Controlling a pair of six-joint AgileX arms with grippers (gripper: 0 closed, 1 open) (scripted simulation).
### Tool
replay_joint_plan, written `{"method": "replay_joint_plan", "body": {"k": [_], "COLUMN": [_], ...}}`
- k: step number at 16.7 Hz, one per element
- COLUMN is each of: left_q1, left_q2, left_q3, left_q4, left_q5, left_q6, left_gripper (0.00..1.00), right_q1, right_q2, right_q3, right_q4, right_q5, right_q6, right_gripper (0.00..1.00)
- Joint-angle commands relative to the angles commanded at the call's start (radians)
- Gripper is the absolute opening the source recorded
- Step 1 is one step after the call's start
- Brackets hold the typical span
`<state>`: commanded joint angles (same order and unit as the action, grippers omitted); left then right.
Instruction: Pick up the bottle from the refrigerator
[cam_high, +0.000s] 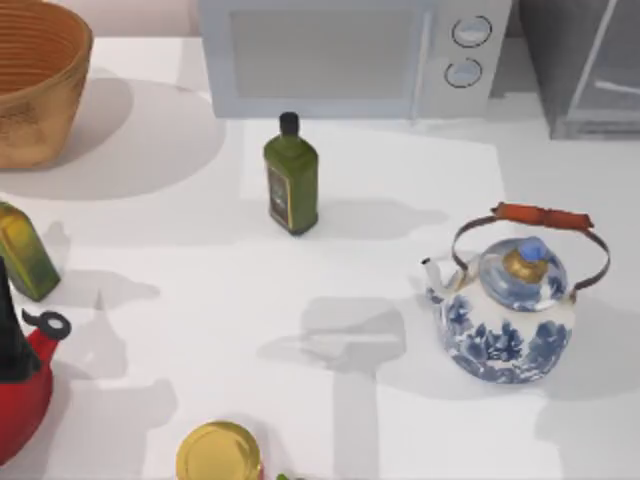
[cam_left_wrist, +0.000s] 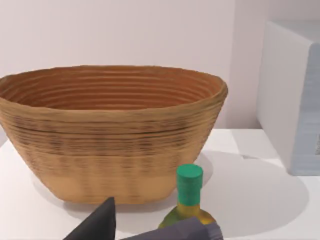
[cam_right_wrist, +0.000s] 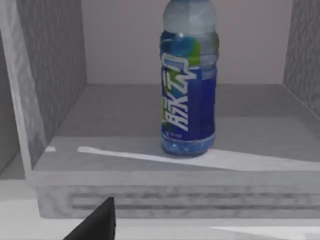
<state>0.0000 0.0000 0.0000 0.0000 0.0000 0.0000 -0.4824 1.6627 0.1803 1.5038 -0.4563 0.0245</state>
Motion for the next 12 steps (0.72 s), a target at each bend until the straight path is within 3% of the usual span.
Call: {"method": "replay_joint_plan", "body": {"k": [4,12], "left_q1": [0.0,0.0], "left_q2": [0.0,0.0], "left_q3": [0.0,0.0], "left_q4": [0.0,0.0], "left_q5": [0.0,0.0], "left_q6": [0.0,0.0], "left_gripper": [1.0,1.0], "right_q1": [-0.049,-0.03], "right_q2": [0.125,0.148], "right_q3": [0.004,0.038], "right_q4": [0.11,0.096], "right_q5": [-0.054,-0.043], "right_q6": [-0.006,-0.008], "right_gripper": [1.0,1.0]}}
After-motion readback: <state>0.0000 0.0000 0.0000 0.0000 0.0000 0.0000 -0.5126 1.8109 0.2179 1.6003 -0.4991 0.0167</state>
